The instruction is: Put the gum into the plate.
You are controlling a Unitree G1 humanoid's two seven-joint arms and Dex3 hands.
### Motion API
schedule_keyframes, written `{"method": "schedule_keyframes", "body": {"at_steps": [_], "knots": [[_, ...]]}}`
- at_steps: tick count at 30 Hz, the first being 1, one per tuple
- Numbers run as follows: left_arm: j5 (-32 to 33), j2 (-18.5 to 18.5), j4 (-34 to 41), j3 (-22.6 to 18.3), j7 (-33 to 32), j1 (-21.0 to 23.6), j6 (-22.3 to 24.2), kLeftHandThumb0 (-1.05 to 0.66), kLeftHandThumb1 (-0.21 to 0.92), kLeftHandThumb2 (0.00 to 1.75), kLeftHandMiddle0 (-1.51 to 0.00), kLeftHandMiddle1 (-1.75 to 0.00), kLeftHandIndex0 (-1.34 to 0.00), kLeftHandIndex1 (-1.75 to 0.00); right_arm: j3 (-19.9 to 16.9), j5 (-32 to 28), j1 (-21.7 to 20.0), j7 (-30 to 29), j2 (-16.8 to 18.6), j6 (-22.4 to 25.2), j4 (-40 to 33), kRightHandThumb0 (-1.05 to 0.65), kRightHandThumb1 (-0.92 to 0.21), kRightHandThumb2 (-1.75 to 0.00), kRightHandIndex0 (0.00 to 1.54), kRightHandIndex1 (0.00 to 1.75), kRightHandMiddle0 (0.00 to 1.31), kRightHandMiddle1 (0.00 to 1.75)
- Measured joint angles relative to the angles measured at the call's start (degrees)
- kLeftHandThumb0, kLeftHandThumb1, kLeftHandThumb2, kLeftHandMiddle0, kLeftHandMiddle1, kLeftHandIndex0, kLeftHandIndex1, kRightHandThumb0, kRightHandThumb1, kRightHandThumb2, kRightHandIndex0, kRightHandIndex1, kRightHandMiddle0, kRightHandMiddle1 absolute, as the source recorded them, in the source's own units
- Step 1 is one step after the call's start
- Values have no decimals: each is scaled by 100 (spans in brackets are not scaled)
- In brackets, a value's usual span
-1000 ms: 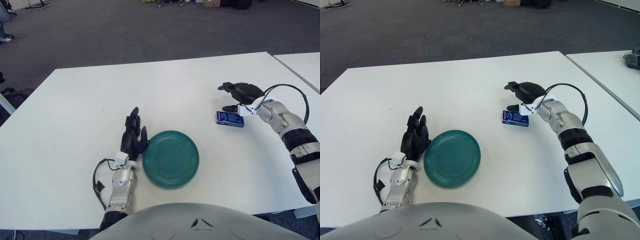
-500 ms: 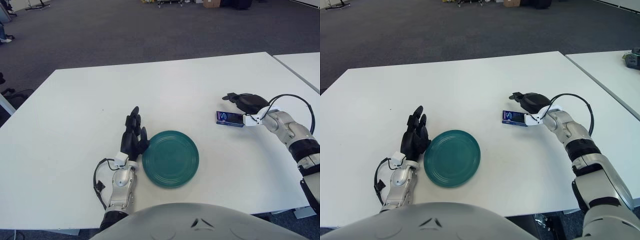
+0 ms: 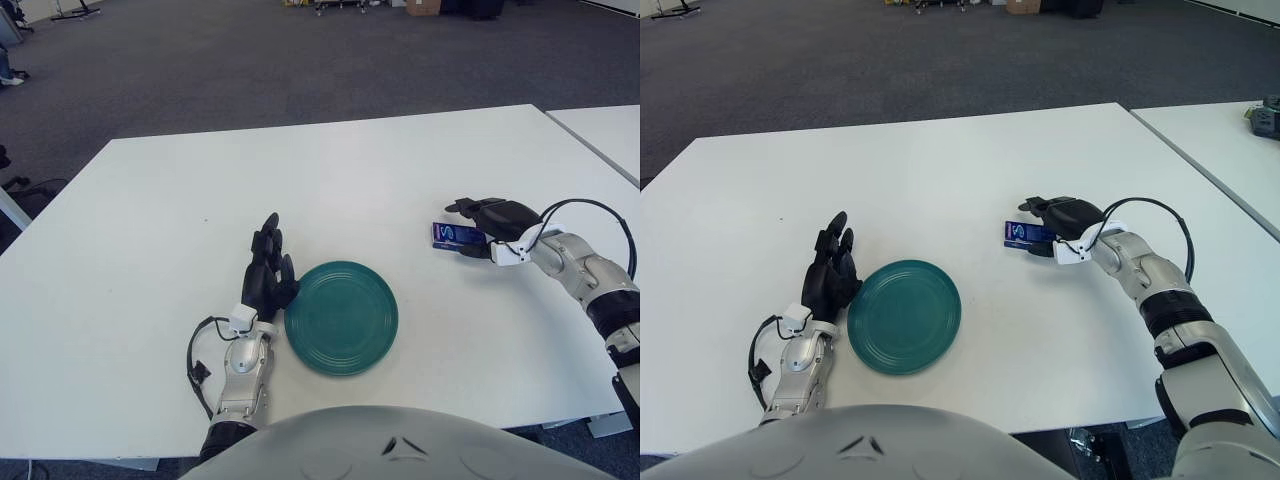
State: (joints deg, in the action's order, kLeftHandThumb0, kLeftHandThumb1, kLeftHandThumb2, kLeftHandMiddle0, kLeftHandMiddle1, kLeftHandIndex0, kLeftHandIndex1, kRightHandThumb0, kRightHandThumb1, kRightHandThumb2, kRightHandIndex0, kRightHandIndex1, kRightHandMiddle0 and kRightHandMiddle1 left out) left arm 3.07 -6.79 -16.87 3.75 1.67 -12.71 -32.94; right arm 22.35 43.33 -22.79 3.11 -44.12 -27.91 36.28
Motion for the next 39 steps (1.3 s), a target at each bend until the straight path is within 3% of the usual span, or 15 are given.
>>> {"method": "schedule_keyframes", "body": {"at_steps": [18,31,39], "knots": [[5,0,13,14,52,4,147,-103,92,75,-19,-1,0,-54,-19,52,162,7,-154,-10,-40,-98,-92,-81,22,0,0,46],[6,-4,-48,8,58,42,18,-105,92,74,-19,0,0,-55,191,618,123,-267,-478,-177,63,-94,-92,-83,24,1,0,53],[13,-5,-51,7,55,42,29,-103,92,73,-19,0,0,-55,402,1047,-144,-737,-512,-164,419,-89,-92,-80,30,3,0,64]]}}
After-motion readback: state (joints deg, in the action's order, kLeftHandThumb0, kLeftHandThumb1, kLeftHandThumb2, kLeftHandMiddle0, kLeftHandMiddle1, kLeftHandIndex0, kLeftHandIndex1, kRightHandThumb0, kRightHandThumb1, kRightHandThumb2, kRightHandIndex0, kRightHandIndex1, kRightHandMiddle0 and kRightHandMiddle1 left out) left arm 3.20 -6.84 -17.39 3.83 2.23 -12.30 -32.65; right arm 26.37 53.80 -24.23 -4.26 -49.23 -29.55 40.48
